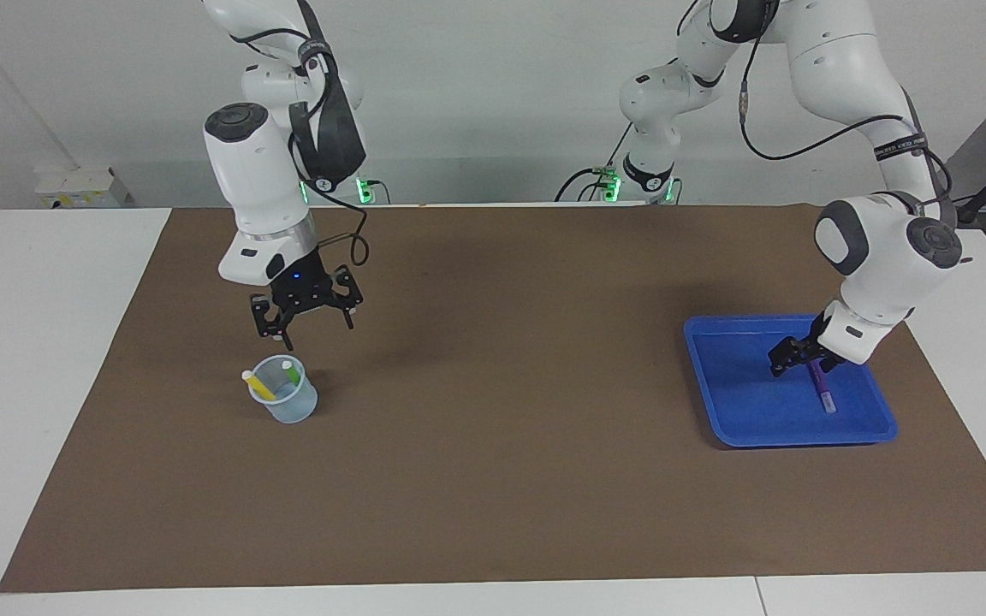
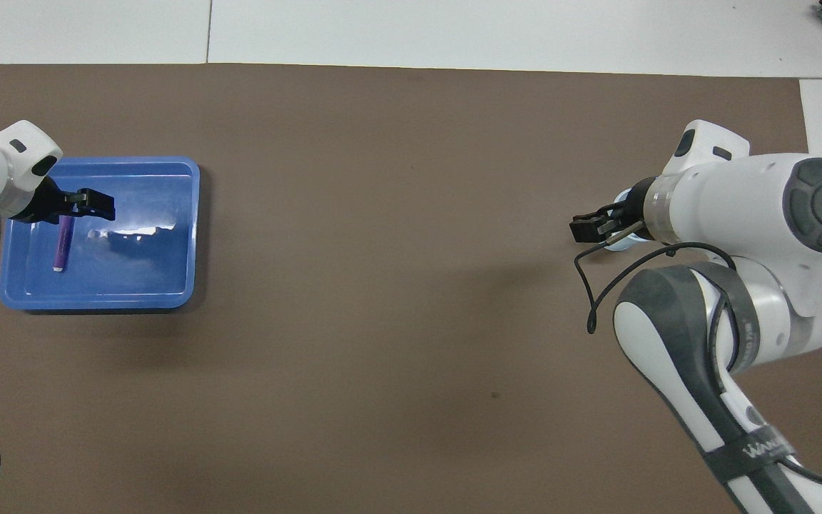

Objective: Transfer and insert pens with both arms
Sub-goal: 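Withdraw the right gripper from the cup while the left gripper lowers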

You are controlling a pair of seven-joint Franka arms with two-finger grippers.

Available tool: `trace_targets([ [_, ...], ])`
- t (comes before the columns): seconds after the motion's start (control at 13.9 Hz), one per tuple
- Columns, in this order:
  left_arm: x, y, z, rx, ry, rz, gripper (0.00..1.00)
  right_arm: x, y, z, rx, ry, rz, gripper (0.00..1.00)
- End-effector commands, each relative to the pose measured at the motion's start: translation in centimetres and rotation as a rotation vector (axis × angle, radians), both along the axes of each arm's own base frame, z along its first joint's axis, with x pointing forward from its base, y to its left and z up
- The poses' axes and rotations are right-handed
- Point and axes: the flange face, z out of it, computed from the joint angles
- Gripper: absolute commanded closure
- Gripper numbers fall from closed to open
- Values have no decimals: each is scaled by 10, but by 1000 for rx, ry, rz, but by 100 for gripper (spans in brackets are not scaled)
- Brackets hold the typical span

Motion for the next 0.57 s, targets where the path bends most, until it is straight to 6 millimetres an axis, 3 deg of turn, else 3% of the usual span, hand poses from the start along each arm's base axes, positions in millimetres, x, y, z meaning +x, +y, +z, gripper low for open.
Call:
trace_targets([
  [0.0,13,28,-18,27,-37,-52,0,-9,17,17,42,1,-62,0],
  [0.5,22,47,-33,60,-57,-169,0,-25,67,28,190,50,-238,0],
])
